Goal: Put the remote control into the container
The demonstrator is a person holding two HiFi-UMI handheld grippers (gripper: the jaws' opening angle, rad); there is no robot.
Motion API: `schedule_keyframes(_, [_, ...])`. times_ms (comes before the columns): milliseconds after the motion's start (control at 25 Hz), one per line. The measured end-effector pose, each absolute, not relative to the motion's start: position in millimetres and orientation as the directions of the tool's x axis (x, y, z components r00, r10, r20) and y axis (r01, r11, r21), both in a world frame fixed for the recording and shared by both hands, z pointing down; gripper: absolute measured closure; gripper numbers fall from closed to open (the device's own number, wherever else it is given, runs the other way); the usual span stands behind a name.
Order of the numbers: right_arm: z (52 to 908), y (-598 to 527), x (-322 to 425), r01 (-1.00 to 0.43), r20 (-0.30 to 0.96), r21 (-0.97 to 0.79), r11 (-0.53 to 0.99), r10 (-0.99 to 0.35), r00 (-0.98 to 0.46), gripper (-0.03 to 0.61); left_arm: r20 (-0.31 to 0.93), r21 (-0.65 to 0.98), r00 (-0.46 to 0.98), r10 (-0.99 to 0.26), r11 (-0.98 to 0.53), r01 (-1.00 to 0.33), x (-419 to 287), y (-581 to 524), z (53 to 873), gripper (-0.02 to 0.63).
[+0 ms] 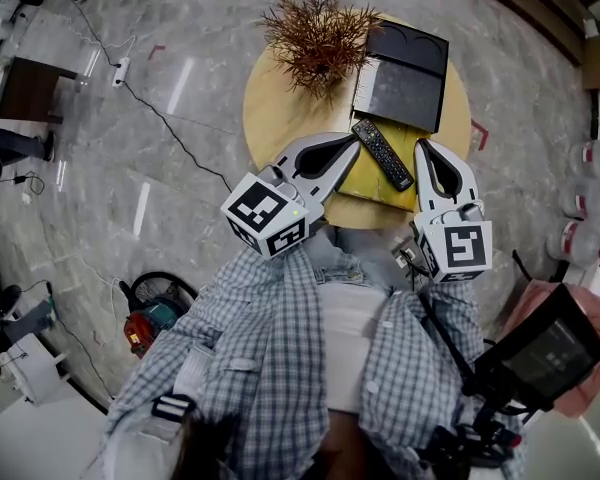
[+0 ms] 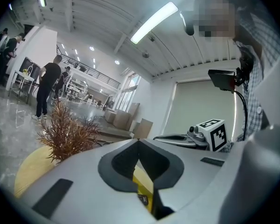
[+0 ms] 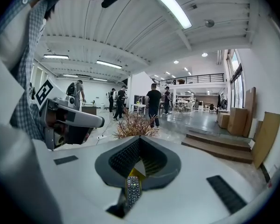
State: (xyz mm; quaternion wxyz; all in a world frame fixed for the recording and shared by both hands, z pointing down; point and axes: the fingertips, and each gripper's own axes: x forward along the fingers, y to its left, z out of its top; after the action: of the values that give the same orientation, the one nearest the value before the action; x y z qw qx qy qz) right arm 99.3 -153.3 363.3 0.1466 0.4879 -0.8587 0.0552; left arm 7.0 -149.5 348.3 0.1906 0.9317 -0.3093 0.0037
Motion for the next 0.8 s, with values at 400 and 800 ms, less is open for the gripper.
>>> schedule_keyframes(400, [361.6, -151.3, 97.1, -0.851, 0.311, 0.047, 0.522, -0.818, -0.484, 0.572, 0.130, 0.304, 0.815, -0.565, -0.759, -0.575, 10.6, -142.8, 344.6, 0.606])
schedule_keyframes(800, [364.0, -150.0, 96.1, -0.851, 0.322, 0.050, 0.524, -0.815, -0.483, 0.572, 0.134, 0.308, 0.815, -0.564, -0.758, -0.575, 8.7, -143.6, 345.5, 0.606])
